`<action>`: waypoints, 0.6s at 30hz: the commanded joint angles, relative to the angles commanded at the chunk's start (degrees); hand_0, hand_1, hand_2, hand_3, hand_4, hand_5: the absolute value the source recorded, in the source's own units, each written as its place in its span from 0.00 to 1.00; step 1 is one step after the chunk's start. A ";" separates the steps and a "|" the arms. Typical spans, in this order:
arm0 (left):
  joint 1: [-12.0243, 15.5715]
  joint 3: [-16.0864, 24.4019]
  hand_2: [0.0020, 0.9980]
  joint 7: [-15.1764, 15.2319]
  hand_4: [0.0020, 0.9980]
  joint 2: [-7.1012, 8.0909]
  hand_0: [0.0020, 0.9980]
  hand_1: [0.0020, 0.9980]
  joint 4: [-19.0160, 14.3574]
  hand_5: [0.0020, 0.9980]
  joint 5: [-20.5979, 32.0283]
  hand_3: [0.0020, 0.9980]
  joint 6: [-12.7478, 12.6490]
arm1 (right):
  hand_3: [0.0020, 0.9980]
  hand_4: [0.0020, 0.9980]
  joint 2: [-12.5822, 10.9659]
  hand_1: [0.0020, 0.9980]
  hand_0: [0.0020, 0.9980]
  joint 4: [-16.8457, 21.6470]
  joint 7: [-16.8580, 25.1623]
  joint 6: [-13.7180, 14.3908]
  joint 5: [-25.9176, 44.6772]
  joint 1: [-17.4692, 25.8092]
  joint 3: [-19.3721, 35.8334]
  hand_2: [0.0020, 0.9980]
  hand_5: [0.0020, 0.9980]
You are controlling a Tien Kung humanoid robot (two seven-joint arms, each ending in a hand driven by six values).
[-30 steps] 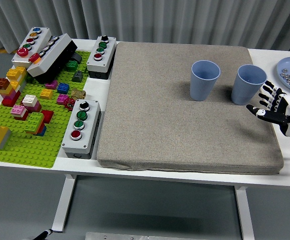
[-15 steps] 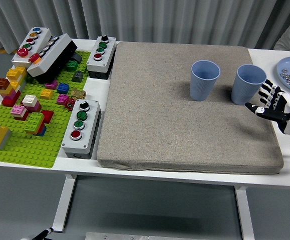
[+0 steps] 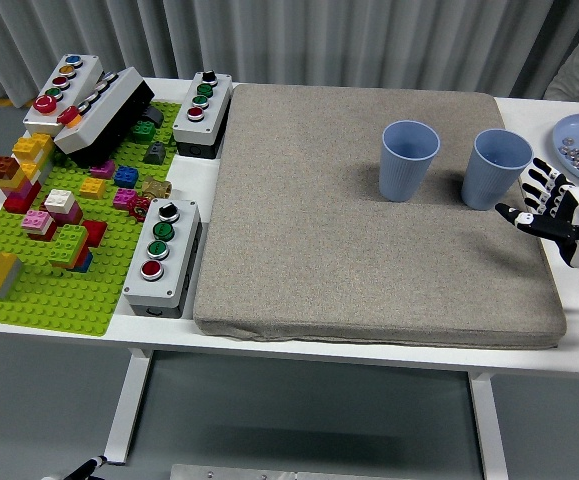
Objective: Pick cup pour cup place
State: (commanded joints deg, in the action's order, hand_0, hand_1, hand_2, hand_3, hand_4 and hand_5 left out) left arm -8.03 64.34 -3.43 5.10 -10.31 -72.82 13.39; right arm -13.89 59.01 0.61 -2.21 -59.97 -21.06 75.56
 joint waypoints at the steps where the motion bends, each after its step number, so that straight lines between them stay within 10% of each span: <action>1: -0.01 0.00 0.88 0.00 0.64 0.00 0.83 0.83 0.00 1.00 0.00 0.81 0.00 | 1.00 0.90 0.01 0.97 1.00 -0.14 0.03 -0.01 0.02 -0.07 -0.06 1.00 0.27; 18: -0.08 -0.37 0.88 0.00 0.64 0.07 0.83 0.83 0.00 1.00 0.21 0.81 0.00 | 1.00 0.90 0.42 0.97 1.00 -3.59 0.43 -0.31 0.65 -2.87 -1.29 1.00 0.29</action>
State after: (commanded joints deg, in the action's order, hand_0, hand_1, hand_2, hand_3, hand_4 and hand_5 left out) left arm -8.10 63.97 -3.43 5.17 -10.31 -72.60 13.39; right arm -13.47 55.43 1.04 -2.52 -59.32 -23.93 74.27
